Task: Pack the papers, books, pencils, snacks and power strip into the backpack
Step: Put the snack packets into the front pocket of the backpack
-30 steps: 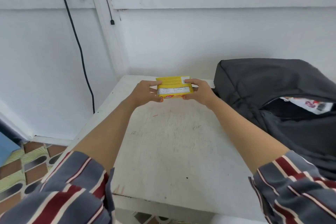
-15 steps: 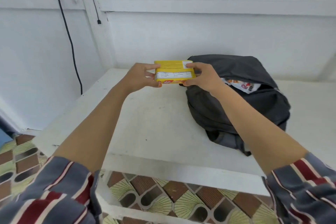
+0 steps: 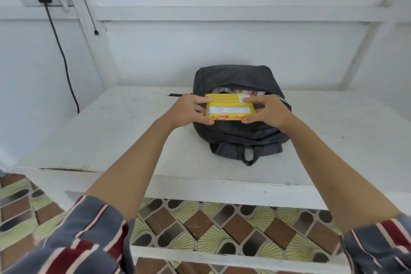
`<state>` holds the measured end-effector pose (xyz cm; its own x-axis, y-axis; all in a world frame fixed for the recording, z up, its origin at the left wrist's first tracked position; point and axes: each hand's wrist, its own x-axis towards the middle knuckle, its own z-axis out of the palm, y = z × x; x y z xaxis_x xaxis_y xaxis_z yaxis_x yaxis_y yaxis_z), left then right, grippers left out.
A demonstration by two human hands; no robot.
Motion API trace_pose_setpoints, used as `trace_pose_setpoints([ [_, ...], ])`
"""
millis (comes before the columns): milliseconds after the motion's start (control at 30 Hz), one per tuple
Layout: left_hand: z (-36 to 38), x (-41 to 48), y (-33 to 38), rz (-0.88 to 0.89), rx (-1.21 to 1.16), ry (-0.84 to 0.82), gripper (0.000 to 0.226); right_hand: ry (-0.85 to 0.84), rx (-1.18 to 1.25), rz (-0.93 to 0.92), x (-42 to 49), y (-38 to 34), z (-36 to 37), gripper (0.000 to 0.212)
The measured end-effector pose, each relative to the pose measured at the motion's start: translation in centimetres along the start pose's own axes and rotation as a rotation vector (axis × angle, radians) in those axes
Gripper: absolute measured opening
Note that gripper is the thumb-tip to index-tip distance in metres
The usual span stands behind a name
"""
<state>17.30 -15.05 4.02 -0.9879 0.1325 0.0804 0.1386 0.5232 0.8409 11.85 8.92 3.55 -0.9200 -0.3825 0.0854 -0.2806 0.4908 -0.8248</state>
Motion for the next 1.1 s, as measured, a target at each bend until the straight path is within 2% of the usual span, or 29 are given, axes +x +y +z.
trace_pose_setpoints([
  [100, 1.1, 1.3, 0.6, 0.006, 0.047, -0.041, 0.074, 0.008, -0.007, 0.018, -0.2, 0.6, -1.0, 0.068],
  [400, 1.9, 6.5, 0.0, 0.058, 0.283, -0.014, 0.072, 0.066, -0.139, -0.037, 3.1, 2.6, -2.1, 0.067],
  [533, 1.7, 8.2, -0.5, 0.12, 0.343, 0.095, 0.061, 0.179, -0.165, -0.051, 4.4, 3.2, -2.0, 0.059],
  [700, 1.7, 9.1, -1.2, 0.304, 0.398, 0.164, 0.037, 0.276, -0.249, -0.069, 5.2, 3.7, -1.6, 0.049],
  [800, 1.7, 9.3, -1.2, 0.4, 0.473, 0.216, 0.041, 0.368, -0.318, -0.048, 5.5, 3.8, -1.3, 0.049],
  [900, 2.0, 9.6, -1.6, 0.42, 0.494, 0.208, 0.056, 0.449, -0.409, -0.047, 5.5, 3.7, -1.0, 0.047],
  [1000, 2.2, 9.9, -2.3, 0.391, 0.456, 0.186, 0.063, 0.502, -0.518, -0.114, 5.3, 4.0, -0.6, 0.042],
  [1100, 2.4, 10.1, -2.6, 0.403, 0.399, 0.154, 0.06, 0.599, -0.606, -0.23, 5.3, 4.4, -0.6, 0.04],
])
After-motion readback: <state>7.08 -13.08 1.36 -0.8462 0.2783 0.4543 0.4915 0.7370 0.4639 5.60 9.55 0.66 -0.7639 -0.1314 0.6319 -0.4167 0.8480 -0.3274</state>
